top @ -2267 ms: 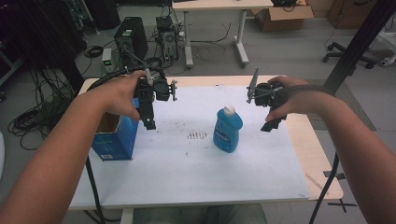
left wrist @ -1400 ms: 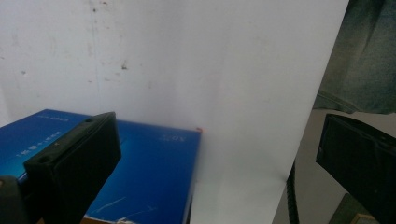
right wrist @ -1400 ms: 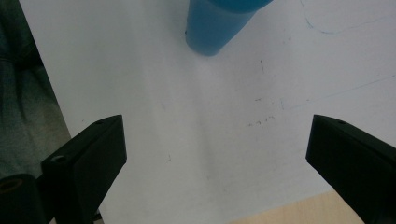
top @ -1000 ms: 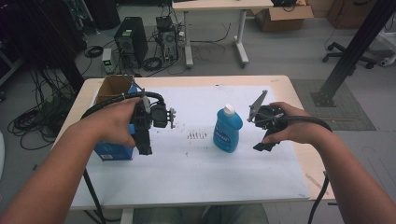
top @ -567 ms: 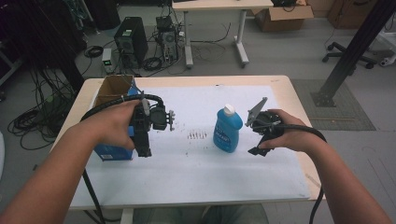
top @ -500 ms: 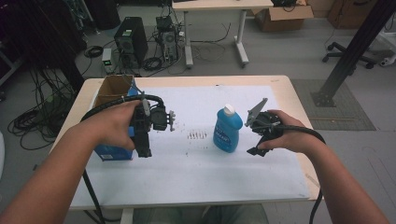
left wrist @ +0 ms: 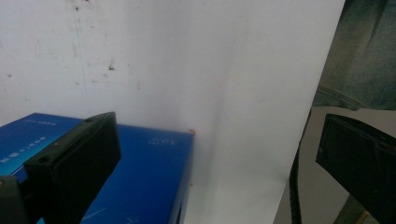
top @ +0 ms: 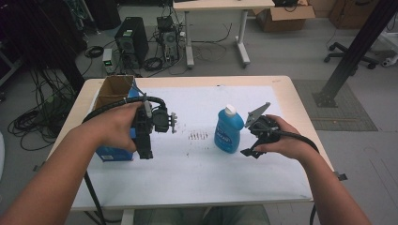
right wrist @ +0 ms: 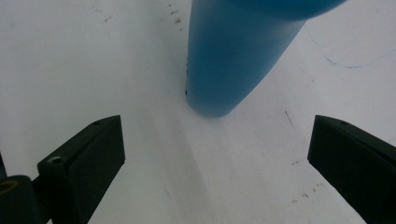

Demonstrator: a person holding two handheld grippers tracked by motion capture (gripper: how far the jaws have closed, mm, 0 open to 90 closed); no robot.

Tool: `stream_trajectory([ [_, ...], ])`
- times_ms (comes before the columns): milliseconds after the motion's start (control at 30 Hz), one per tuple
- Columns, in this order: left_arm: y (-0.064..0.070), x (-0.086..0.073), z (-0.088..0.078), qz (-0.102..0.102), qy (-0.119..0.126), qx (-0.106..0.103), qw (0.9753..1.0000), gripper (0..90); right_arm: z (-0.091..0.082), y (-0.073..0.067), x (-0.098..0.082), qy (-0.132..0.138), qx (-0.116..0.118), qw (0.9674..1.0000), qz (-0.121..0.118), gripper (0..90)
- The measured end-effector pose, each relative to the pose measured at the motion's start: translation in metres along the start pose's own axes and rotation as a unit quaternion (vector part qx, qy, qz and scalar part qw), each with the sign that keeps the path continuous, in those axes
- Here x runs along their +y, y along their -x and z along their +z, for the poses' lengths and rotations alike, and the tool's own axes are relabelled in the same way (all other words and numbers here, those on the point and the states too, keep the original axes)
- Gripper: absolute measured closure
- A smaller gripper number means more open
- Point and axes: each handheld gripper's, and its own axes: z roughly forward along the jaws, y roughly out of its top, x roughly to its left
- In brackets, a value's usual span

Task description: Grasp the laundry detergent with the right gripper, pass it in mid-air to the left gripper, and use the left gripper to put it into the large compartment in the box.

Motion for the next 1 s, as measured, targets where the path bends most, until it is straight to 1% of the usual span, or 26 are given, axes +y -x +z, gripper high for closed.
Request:
stream_trajectory([
  [100, -0.001, -0.001, 0.001, -0.002, 0.002, 0.0, 1.0, 0.2, 0.004, 0.0, -0.001, 0.017, -0.002, 0.9998, 0.009, 4.1],
  [267, -0.002, -0.001, 0.002, 0.0, 0.001, 0.0, 1.0, 0.2, 0.009, 0.001, -0.003, 0.038, -0.007, 0.9991, 0.017, 3.7],
  [467, -0.003, -0.001, 0.004, 0.002, -0.001, -0.002, 1.0, 0.2, 0.013, 0.003, -0.004, 0.06, -0.013, 0.9977, 0.028, 3.6],
  [500, -0.003, -0.001, 0.004, 0.002, -0.001, -0.002, 1.0, 0.2, 0.013, 0.003, -0.004, 0.06, -0.013, 0.9977, 0.028, 3.6],
  [567, -0.004, -0.001, 0.005, 0.002, -0.001, -0.002, 1.0, 0.2, 0.014, 0.003, -0.005, 0.074, -0.015, 0.9965, 0.036, 3.6],
  [600, -0.004, 0.0, 0.004, 0.002, -0.003, -0.003, 1.0, 0.2, 0.014, 0.003, -0.005, 0.074, -0.015, 0.9965, 0.036, 3.6],
  [667, -0.004, -0.001, 0.005, -0.001, 0.001, -0.002, 1.0, 0.2, 0.014, 0.003, -0.005, 0.089, -0.016, 0.9951, 0.04, 3.4],
  [700, -0.004, -0.001, 0.005, -0.001, 0.001, -0.002, 1.0, 0.2, 0.014, 0.003, -0.005, 0.089, -0.016, 0.9951, 0.04, 3.4],
  [800, -0.006, 0.0, 0.005, 0.002, -0.002, -0.003, 1.0, 0.2, 0.015, 0.002, -0.006, 0.103, -0.021, 0.9935, 0.043, 3.1],
  [867, -0.006, 0.0, 0.006, 0.002, -0.001, -0.002, 1.0, 0.2, 0.016, 0.002, -0.006, 0.107, -0.024, 0.993, 0.044, 3.1],
  [933, -0.006, 0.001, 0.006, 0.004, -0.002, -0.003, 1.0, 0.2, 0.018, 0.0, -0.006, 0.122, -0.024, 0.9911, 0.047, 3.0],
  [1000, -0.006, 0.001, 0.006, 0.004, -0.003, -0.004, 1.0, 0.2, 0.018, 0.0, -0.005, 0.126, -0.024, 0.9906, 0.049, 3.0],
])
